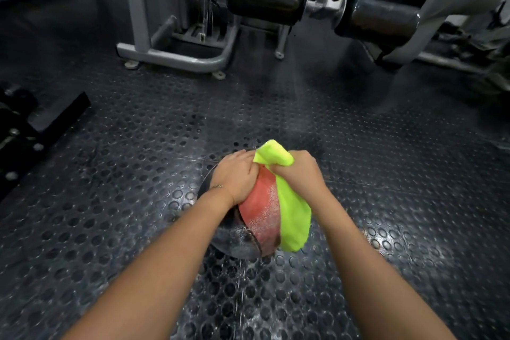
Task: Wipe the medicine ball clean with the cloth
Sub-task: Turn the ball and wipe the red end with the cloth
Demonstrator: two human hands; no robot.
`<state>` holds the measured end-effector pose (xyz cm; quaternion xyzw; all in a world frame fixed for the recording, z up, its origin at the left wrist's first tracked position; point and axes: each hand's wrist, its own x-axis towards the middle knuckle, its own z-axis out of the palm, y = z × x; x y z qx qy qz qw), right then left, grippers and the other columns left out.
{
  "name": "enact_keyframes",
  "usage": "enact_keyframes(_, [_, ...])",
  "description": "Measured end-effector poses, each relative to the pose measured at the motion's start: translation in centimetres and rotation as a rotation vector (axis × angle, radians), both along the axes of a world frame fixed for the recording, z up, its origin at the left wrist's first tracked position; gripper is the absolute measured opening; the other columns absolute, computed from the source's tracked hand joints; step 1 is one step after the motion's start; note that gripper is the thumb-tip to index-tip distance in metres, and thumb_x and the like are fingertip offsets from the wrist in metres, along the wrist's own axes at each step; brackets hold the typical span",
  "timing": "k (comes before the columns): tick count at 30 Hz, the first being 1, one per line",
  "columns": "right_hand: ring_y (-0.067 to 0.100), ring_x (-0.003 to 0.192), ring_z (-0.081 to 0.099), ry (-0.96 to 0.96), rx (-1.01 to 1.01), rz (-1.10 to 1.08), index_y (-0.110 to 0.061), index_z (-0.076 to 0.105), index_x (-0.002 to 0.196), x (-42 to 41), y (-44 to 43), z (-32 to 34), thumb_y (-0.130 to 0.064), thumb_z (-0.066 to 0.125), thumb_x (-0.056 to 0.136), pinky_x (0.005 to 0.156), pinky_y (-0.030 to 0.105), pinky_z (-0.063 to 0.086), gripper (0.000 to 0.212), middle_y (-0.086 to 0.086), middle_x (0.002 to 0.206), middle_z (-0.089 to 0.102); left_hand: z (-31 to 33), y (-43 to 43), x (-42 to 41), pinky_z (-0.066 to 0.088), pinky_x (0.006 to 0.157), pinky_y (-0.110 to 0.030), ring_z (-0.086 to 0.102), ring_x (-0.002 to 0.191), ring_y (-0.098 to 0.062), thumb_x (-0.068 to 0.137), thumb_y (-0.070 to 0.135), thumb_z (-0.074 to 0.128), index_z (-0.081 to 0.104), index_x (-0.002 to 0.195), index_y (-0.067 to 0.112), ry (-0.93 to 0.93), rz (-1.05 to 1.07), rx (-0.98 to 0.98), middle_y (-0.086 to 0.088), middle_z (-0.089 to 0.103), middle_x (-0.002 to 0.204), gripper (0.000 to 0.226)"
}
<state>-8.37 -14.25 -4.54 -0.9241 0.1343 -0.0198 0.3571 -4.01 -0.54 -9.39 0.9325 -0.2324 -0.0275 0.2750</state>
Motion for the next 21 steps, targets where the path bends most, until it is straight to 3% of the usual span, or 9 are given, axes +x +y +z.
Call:
enact_keyframes(2, [0.02,0.064,0.052,0.002,0.036,-0.008,-0.02,0.049,0.052,-0.5,-0.3,-0.4,-0.026,0.07,0.073,0.061,0.037,0.04,0.03,-0.001,0.058,0.053,0.0,0.0,0.1,0.02,0.115,-0.025,0.035,0.136,-0.013,0.101,0.022,0.027,0.047,0.137,0.019,0.014,0.008,-0.022,0.004,0.045,0.145,0.041])
enact_keyframes(6, [0.015,0.064,0.05,0.021,0.249,-0.06,0.005,0.064,0.073,-5.5,-2.5,-2.6,-0.012,0.074,0.073,0.06,0.032,0.039,0.019,0.009,0.067,0.059,0.0,0.6,0.8,0.022,0.115,-0.027,0.037,0.134,-0.009,0.102,0.026,0.024,0.051,0.133,0.026,0.049,0.005,-0.058,0.009,0.047,0.142,0.041])
enact_keyframes(8, [0.015,0.064,0.05,0.013,0.275,-0.077,0.004,0.065,0.074,-6.1,-2.5,-2.8,-0.011,0.074,0.073,0.058,0.029,0.038,0.018,0.008,0.067,0.059,0.0,0.7,0.9,0.022,0.115,-0.027,0.037,0.134,-0.009,0.102,0.026,0.024,0.051,0.134,0.026,0.053,0.017,-0.059,0.009,0.047,0.143,0.041])
enact_keyframes(12, [0.011,0.057,0.046,-0.069,0.261,-0.057,-0.013,0.06,0.061,-2.1,-0.8,-1.1,-0.015,0.073,0.074,0.054,0.026,0.036,0.018,0.001,0.06,0.055,-0.2,0.5,0.4,0.023,0.115,-0.028,0.038,0.134,-0.012,0.101,0.024,0.028,0.052,0.133,0.022,0.022,0.039,-0.079,0.005,0.048,0.142,0.04])
enact_keyframes(14, [0.014,0.06,0.049,-0.045,0.25,-0.051,-0.007,0.064,0.07,-0.7,-0.4,-0.8,-0.016,0.072,0.075,0.055,0.027,0.037,0.013,0.004,0.065,0.057,-0.3,0.6,0.3,0.026,0.114,-0.029,0.039,0.134,-0.013,0.101,0.024,0.029,0.053,0.132,0.022,0.027,0.07,-0.094,0.004,0.049,0.141,0.039])
enact_keyframes(18, [0.007,0.059,0.05,-0.051,0.336,-0.074,0.0,0.065,0.074,-4.1,-1.3,-2.2,-0.01,0.072,0.076,0.048,0.014,0.036,0.012,0.01,0.066,0.061,-0.3,0.8,0.2,0.025,0.113,-0.027,0.038,0.134,-0.01,0.101,0.027,0.027,0.053,0.131,0.028,0.048,0.099,-0.081,0.009,0.048,0.141,0.04])
enact_keyframes(21, [0.015,0.067,0.054,-0.043,0.358,-0.137,0.003,0.067,0.079,-5.9,-2.3,-3.0,-0.008,0.073,0.075,0.05,0.013,0.039,0.014,0.012,0.072,0.062,-0.2,0.4,0.1,0.024,0.114,-0.027,0.036,0.135,-0.009,0.101,0.028,0.026,0.052,0.132,0.029,0.05,0.096,-0.077,0.01,0.047,0.142,0.04])
